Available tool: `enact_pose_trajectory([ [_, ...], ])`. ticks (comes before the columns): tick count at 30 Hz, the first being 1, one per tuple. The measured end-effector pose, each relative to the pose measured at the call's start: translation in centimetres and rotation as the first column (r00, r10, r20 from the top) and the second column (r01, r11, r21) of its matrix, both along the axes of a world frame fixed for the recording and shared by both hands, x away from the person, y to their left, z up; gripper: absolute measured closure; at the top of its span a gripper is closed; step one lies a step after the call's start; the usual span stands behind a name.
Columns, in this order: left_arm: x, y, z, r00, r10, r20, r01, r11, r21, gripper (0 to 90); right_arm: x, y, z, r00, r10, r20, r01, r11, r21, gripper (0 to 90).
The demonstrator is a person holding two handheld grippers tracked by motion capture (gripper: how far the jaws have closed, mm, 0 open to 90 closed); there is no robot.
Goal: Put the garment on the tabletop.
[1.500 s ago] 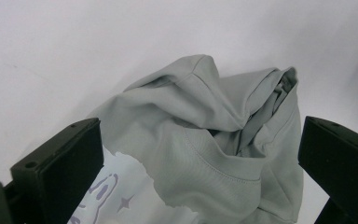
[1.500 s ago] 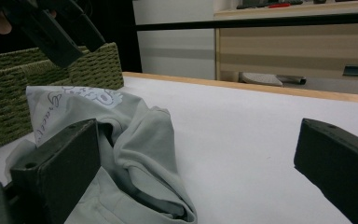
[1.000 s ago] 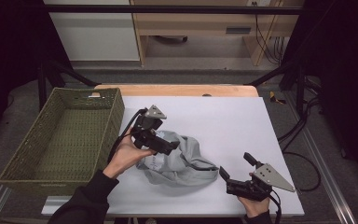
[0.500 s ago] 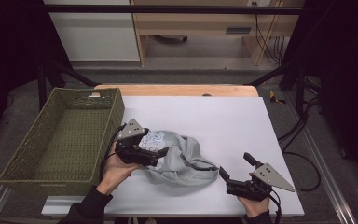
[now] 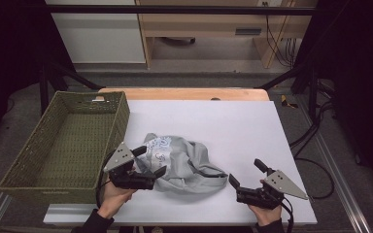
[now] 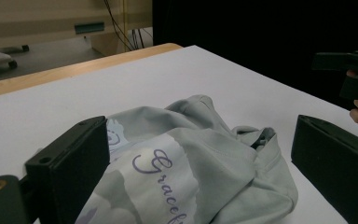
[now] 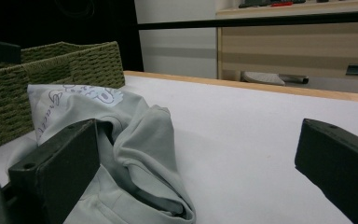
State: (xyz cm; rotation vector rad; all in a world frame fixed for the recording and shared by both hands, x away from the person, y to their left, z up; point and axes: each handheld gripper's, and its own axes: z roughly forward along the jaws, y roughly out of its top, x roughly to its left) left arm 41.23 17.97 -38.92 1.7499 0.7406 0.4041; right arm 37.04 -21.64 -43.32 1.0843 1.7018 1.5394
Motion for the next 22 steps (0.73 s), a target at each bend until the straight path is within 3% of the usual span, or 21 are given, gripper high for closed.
enact_pose_trajectory([
  [3,-0.6,0.6,-0.6,1.0000,0.001,0.000,-0.001,0.9998,-0.022,3.9,-0.1,-0.1,0.0,1.0000,0.008,0.006,-0.008,1.000,0.006,0.3],
  [10,-1.8,1.7,-1.1,0.9984,0.050,0.026,-0.050,0.9987,-0.005,2.1,-0.2,-0.4,0.1,0.9998,0.018,0.000,-0.018,1.000,0.008,0.3],
  [14,-2.1,2.7,-1.1,0.9981,0.061,0.012,-0.060,0.9969,-0.051,1.8,-0.3,-0.4,0.0,0.9998,0.018,-0.005,-0.018,1.000,0.005,0.3],
  [22,-2.6,3.7,-1.5,0.9959,0.089,0.011,-0.089,0.9951,-0.043,1.6,-0.3,-0.6,-0.1,0.9997,0.022,-0.004,-0.022,1.000,0.004,0.3],
])
